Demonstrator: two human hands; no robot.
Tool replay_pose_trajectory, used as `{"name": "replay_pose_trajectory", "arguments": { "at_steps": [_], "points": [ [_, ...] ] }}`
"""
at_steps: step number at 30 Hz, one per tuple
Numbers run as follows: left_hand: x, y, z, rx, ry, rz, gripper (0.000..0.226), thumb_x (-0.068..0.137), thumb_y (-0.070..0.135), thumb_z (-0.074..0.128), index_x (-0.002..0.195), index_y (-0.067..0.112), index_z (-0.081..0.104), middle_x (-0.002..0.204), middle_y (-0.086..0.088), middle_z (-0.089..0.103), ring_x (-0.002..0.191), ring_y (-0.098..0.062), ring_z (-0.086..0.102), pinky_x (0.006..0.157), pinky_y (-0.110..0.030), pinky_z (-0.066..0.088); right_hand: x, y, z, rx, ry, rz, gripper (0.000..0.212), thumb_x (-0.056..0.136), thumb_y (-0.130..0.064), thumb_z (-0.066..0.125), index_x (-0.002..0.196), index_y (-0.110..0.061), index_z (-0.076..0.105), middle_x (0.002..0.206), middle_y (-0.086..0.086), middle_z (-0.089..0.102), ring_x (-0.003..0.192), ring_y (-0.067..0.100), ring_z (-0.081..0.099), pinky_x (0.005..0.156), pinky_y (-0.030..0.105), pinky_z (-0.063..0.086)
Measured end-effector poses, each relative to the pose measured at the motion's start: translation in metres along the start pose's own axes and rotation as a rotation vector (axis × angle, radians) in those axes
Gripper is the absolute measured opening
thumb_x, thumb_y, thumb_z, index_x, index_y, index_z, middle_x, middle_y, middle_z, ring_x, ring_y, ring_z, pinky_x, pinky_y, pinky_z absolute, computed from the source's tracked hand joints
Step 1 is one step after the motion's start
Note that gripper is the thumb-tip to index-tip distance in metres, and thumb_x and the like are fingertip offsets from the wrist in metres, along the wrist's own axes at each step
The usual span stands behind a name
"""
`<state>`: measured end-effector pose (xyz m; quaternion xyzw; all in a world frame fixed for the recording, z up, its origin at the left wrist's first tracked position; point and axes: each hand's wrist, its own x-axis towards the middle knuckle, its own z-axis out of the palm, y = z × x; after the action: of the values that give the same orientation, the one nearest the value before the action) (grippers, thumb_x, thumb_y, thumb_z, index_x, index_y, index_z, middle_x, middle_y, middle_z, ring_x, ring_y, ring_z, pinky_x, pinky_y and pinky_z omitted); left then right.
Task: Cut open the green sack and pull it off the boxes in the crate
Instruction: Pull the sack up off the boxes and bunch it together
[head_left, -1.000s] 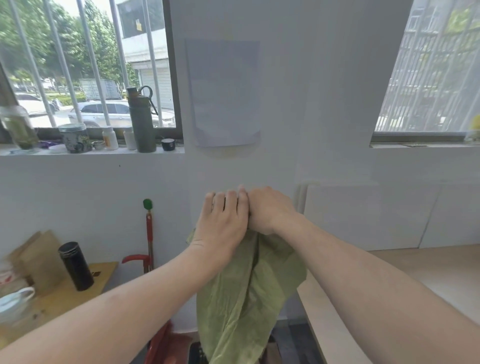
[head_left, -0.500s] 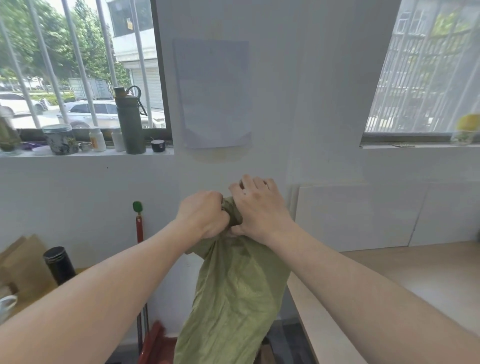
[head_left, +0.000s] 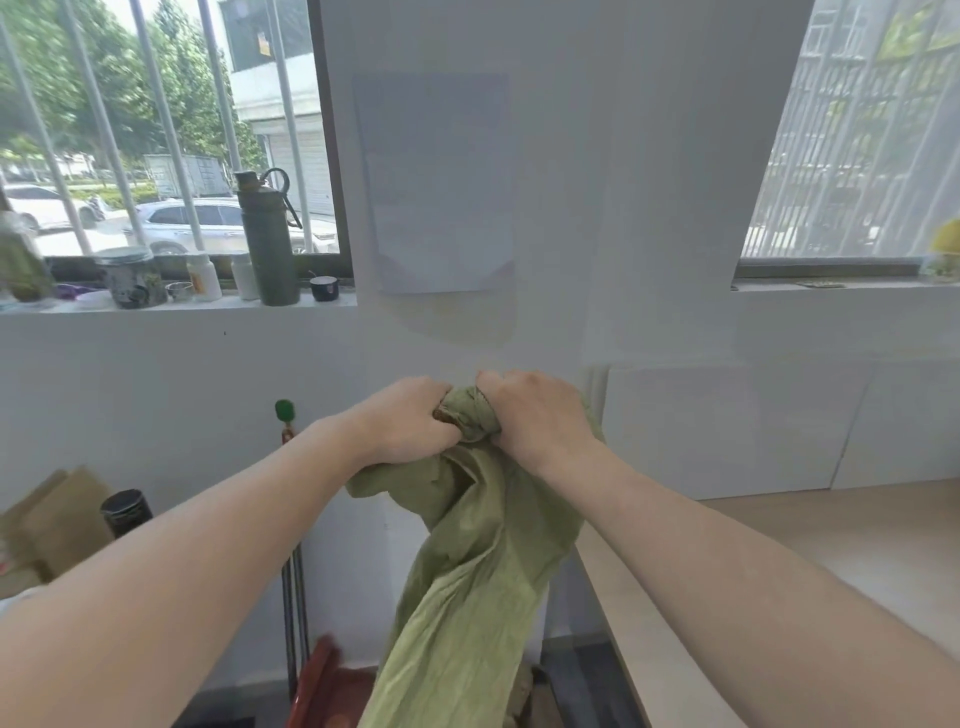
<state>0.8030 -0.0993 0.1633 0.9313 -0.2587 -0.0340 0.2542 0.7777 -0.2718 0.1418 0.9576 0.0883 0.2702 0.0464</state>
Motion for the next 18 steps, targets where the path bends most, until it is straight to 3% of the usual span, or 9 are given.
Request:
{"name": "replay_pose_trajectory", "arguments": {
  "at_steps": [2,5,8,10,13,16,18],
  "points": [
    [-0.005,0.000,0.002,0.172,0.037,0.094,0.034,0.075,0.038,0.071,0.098,0.020,0.055,0.090,-0.001,0.066,0.087,-0.025,0.064,0.080,-0.043,0.055,0.001,-0.001,-0.004,0.083,-0.085,0.037,0.019,0.085,-0.014,0.060,0.099,-0.025,0.056,0.099,0.004,0.069,0.093,0.032,0.067,0.064,0.034,0.038],
    [-0.005,-0.001,0.012,0.611,0.213,0.234,0.082,0.063,0.061,0.078,0.128,0.020,0.048,0.112,-0.002,0.057,0.101,-0.026,0.058,0.089,-0.042,0.052,0.004,-0.006,-0.008,0.131,-0.160,0.110,0.029,0.083,-0.017,0.060,0.110,-0.027,0.064,0.102,0.003,0.070,0.099,0.031,0.067,0.067,0.034,0.041],
    [-0.003,-0.002,0.028,0.830,0.379,0.258,0.104,0.056,0.058,0.087,0.140,0.013,0.047,0.119,-0.009,0.054,0.101,-0.031,0.060,0.086,-0.042,0.052,0.013,-0.012,-0.007,0.213,-0.241,0.206,0.027,0.081,-0.019,0.063,0.107,-0.023,0.066,0.094,0.003,0.066,0.098,0.032,0.068,0.068,0.033,0.045],
    [-0.002,-0.006,0.035,0.835,0.432,0.228,0.100,0.051,0.052,0.093,0.132,0.010,0.053,0.112,-0.011,0.058,0.094,-0.034,0.063,0.079,-0.044,0.051,0.018,-0.015,-0.006,0.246,-0.279,0.228,0.016,0.077,-0.021,0.064,0.093,-0.022,0.064,0.083,0.001,0.061,0.092,0.032,0.069,0.066,0.032,0.047],
    [0.002,-0.014,0.037,0.784,0.486,0.142,0.077,0.050,0.037,0.096,0.110,0.008,0.059,0.099,-0.011,0.061,0.081,-0.035,0.065,0.070,-0.043,0.050,0.022,-0.016,-0.004,0.329,-0.329,0.248,0.007,0.072,-0.020,0.064,0.078,-0.018,0.060,0.074,0.000,0.061,0.076,0.029,0.066,0.061,0.031,0.048],
    [0.006,-0.017,0.036,0.713,0.499,0.089,0.046,0.063,0.012,0.085,0.096,0.013,0.053,0.091,-0.008,0.062,0.077,-0.034,0.064,0.065,-0.040,0.046,0.024,-0.017,-0.005,0.412,-0.378,0.250,0.010,0.068,-0.022,0.068,0.074,-0.016,0.063,0.071,0.003,0.065,0.065,0.024,0.064,0.054,0.029,0.045],
    [0.008,-0.017,0.035,0.662,0.489,0.071,0.036,0.074,0.011,0.074,0.090,0.019,0.043,0.091,-0.005,0.063,0.079,-0.031,0.062,0.064,-0.035,0.038,0.024,-0.016,-0.006,0.456,-0.418,0.227,0.014,0.065,-0.024,0.072,0.070,-0.016,0.062,0.067,0.001,0.065,0.063,0.024,0.066,0.050,0.028,0.042]
  ]
}}
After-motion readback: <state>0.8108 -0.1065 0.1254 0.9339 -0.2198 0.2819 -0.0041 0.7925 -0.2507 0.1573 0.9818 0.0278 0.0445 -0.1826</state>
